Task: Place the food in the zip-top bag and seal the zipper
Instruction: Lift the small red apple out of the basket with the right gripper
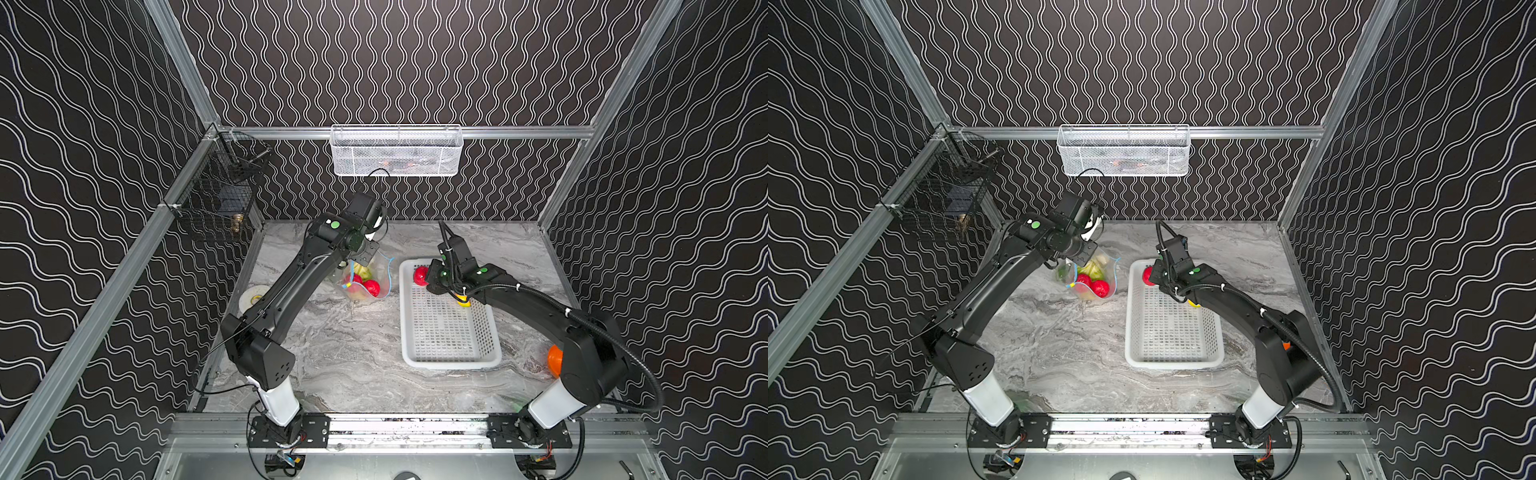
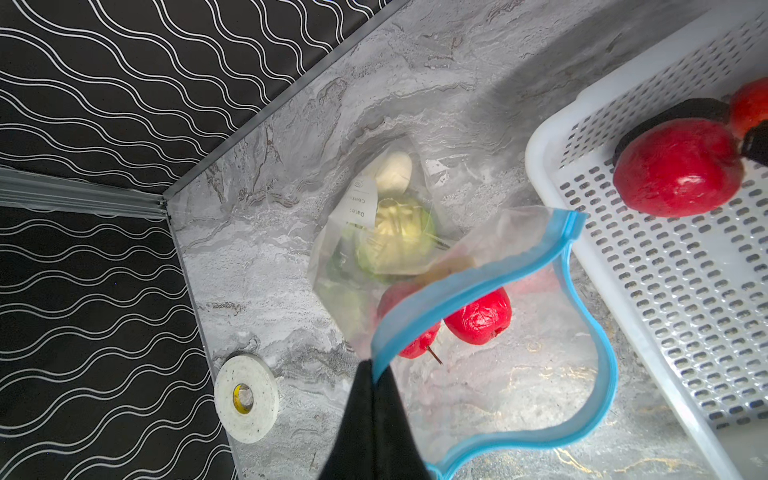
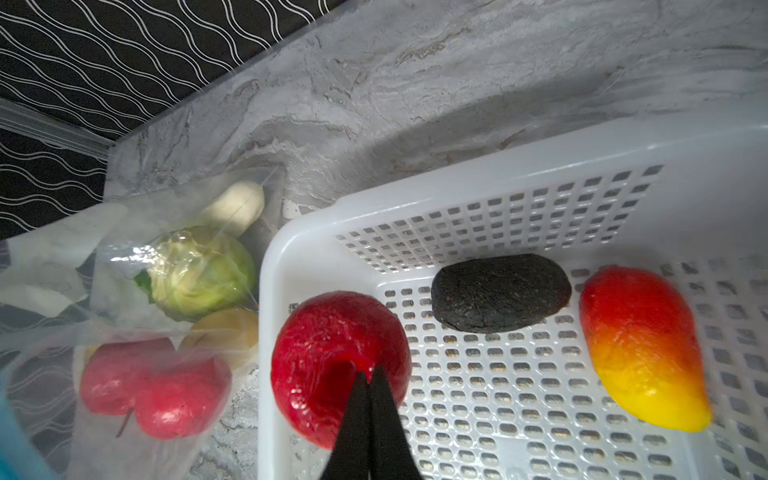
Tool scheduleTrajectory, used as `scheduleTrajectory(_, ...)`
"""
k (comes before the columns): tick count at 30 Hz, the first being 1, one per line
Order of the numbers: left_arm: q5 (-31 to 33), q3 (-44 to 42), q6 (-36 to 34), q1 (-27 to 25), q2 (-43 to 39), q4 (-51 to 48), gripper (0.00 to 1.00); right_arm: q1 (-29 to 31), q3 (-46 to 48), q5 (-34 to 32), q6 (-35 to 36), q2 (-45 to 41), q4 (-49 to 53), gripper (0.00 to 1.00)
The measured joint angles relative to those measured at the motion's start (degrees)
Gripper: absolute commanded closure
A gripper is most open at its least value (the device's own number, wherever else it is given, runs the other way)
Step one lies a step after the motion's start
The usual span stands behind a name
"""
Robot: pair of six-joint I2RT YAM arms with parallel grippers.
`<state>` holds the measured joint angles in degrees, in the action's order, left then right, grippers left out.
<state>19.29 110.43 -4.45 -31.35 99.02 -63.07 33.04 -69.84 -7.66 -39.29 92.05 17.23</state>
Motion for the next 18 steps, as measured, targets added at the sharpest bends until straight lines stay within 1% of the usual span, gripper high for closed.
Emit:
scheduleTrajectory(8,-0.7,0.0,0.0,0.0,-0.3,0.0,1.0,0.0,3.4,-0.2,-0.1,-4.9,-4.1,1.0)
scheduleTrajectory(18,-1.1,-0.5,0.0,0.0,-0.4,0.0,1.0,0.0,5.7,1.0,-0.1,-8.9,-9.1,1.0)
